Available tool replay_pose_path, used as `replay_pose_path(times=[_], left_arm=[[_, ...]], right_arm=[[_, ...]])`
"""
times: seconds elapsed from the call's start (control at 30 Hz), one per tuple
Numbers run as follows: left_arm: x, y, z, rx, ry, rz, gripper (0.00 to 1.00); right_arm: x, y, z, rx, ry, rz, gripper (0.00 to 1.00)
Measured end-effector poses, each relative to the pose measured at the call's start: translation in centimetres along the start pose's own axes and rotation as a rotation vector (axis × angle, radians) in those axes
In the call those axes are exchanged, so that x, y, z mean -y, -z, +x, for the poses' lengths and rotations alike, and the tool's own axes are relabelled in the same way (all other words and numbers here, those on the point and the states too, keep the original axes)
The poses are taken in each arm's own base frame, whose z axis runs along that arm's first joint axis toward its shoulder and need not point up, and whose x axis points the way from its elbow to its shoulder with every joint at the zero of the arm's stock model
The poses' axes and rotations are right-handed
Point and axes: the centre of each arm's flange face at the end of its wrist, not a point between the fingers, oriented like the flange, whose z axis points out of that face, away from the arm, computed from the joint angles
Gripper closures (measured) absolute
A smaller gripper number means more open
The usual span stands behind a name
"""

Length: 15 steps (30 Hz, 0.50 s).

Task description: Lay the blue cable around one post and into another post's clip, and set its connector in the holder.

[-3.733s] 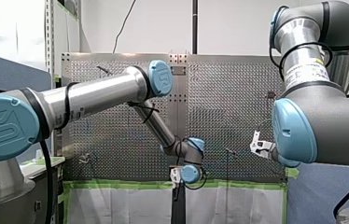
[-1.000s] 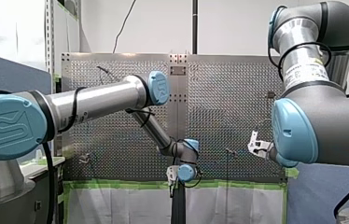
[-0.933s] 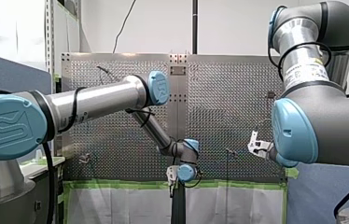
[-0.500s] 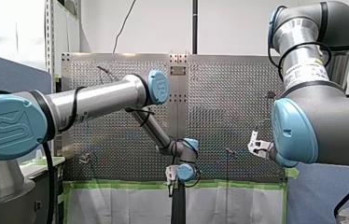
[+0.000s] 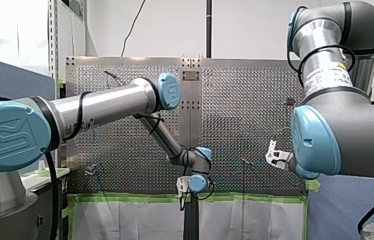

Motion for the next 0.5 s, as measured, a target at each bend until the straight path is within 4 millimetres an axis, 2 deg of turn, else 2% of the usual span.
replay_pose_path(times=[0.07,0.1,0.17,0.33,0.5], left_arm=[[0.02,0.0,-0.01,0.0,0.001,0.0,0.69],[0.02,0.0,-0.01,0.0,0.001,0.001,0.76],[0.01,-0.01,-0.02,0.001,0.001,0.001,0.76],[0.02,-0.02,-0.04,0.001,0.002,0.002,0.89],[0.16,-0.08,-0.06,0.005,0.006,0.014,0.92]], right_arm=[[0.0,0.0,0.0,0.0,0.0,0.0,1.0],[-0.01,0.0,0.0,0.0,0.0,-0.001,1.0],[-0.01,0.01,0.0,0.0,0.0,-0.001,1.0],[-0.01,0.01,0.0,0.0,0.0,-0.001,1.0],[-0.01,0.01,-0.01,0.001,0.0,-0.001,1.0]])
